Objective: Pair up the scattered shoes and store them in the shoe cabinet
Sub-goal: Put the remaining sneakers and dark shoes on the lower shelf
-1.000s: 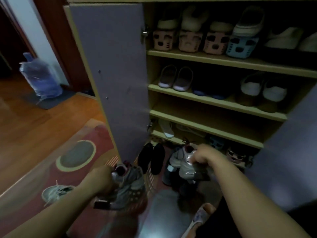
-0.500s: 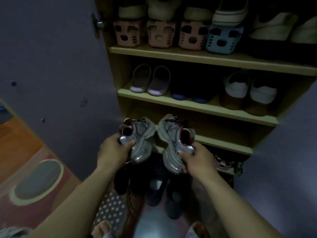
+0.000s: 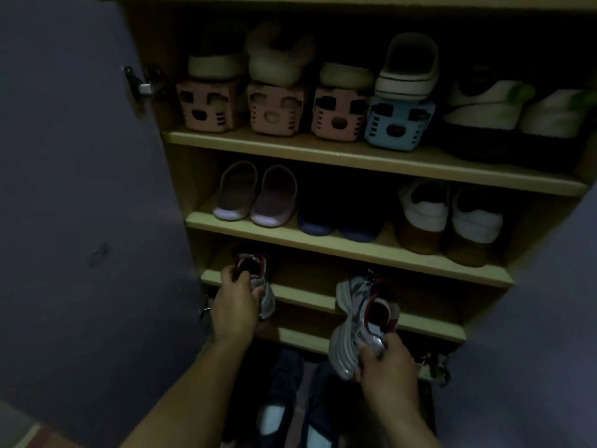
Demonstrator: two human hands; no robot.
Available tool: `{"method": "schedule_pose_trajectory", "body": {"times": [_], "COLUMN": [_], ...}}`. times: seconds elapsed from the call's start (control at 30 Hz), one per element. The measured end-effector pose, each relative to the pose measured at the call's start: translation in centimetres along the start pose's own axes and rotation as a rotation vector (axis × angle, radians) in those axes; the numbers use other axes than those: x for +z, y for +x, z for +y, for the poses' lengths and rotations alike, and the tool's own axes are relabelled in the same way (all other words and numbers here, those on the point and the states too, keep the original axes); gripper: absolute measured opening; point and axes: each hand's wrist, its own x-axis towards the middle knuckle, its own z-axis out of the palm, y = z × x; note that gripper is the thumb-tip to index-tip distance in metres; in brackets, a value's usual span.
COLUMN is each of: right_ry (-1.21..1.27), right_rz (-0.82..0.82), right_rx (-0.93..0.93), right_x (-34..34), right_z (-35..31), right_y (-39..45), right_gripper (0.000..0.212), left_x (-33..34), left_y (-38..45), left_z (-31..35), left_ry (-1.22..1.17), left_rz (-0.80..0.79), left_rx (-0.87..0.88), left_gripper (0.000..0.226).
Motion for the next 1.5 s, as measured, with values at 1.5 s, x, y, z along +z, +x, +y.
{"method": "schedule_pose_trajectory", "body": {"times": [1.5], "right_ry": [-0.324], "right_rz": [-0.037], "right_rx": [-0.139], "right_x": [24.7], "right_z": [-11.5], "right_y": [15.2], "right_gripper": [0.058], "left_x": [8.3], "left_y": [5.7], "left_z": [-9.6], "left_ry": [-0.035], "left_rz": [-0.144], "left_rx": [-0.019], "left_gripper": [0.078]}}
